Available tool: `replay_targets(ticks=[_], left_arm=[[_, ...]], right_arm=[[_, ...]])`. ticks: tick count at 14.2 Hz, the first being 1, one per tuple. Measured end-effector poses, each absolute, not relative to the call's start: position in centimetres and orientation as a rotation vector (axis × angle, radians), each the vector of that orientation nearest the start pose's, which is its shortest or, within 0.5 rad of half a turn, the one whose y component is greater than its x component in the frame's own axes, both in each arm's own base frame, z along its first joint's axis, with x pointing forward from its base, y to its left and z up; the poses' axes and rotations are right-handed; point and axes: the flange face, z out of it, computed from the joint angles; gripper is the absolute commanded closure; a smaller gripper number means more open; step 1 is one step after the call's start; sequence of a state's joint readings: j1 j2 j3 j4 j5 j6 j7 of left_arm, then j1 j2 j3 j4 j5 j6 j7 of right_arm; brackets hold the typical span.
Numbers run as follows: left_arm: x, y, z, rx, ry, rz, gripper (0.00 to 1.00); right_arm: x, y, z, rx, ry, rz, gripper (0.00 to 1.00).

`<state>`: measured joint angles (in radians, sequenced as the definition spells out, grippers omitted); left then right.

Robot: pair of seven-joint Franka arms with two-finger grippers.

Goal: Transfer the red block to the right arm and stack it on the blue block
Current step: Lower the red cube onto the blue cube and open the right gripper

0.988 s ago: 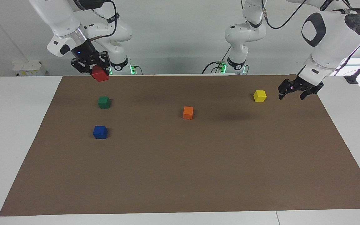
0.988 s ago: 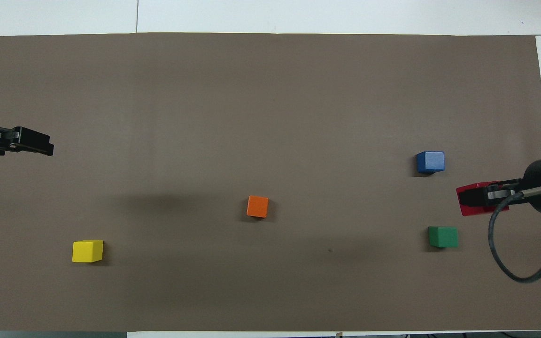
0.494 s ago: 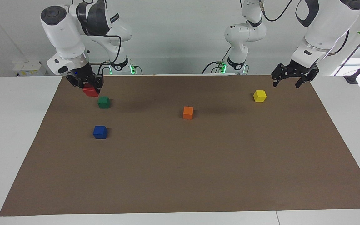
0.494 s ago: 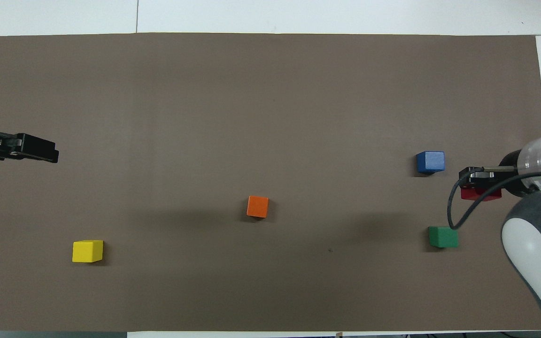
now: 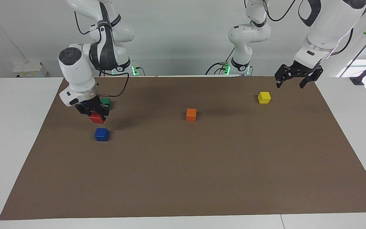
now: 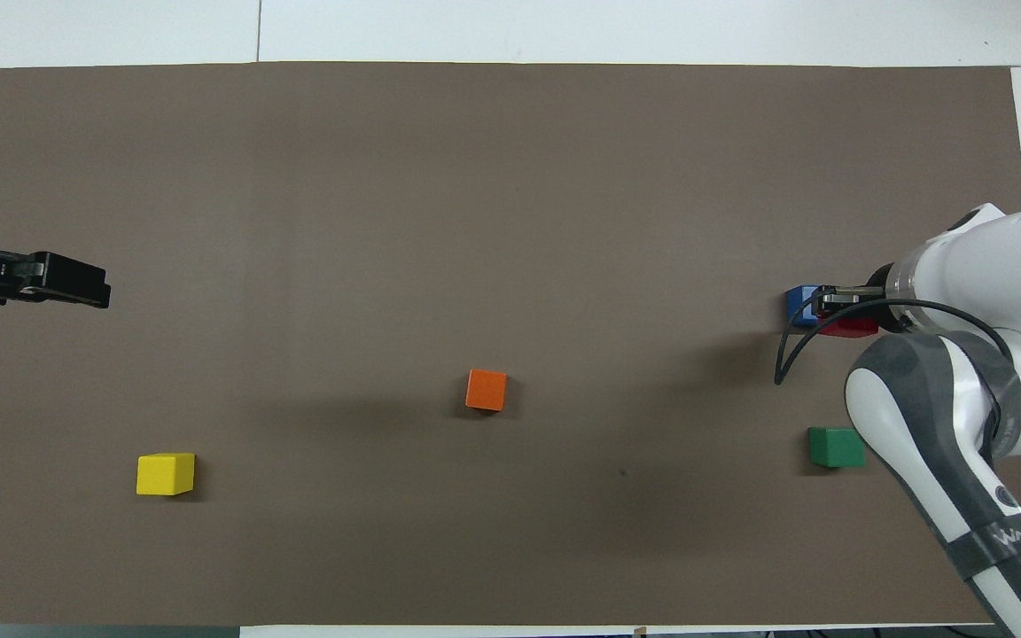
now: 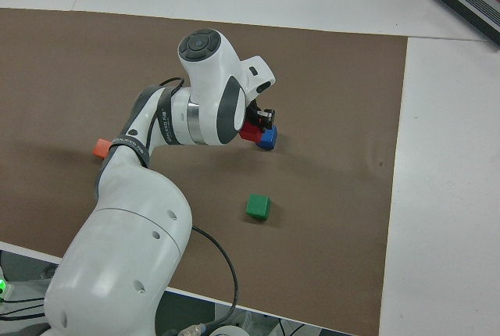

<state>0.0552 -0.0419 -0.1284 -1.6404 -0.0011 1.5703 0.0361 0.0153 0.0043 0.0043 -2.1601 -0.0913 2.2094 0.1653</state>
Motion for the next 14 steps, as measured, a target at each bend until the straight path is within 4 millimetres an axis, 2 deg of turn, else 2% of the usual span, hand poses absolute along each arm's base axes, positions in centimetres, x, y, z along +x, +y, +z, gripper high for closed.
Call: replay_targets(ticks=[3, 5, 10, 14], left_arm=[[53.9, -4.1, 61.6, -3.132, 0.171, 0.035, 0.0], [54.0, -4.5, 61.7, -3.131, 0.182, 0.016, 0.0], [53.7, -7.4, 61.8, -3.123, 0.253, 0.003, 0.0], [53.8, -7.1, 61.8, -3.123, 0.243, 0.002, 0.0]], right_arm=[[54.8, 0.4, 38.0, -3.217, 0.132, -0.142, 1.0], [55.1, -0.1, 37.5, -3.215, 0.141, -0.165, 1.0], [55.7, -0.2, 35.9, -3.204, 0.148, -0.214, 1.0], [55.8, -0.2, 35.5, -3.203, 0.154, -0.215, 1.0]])
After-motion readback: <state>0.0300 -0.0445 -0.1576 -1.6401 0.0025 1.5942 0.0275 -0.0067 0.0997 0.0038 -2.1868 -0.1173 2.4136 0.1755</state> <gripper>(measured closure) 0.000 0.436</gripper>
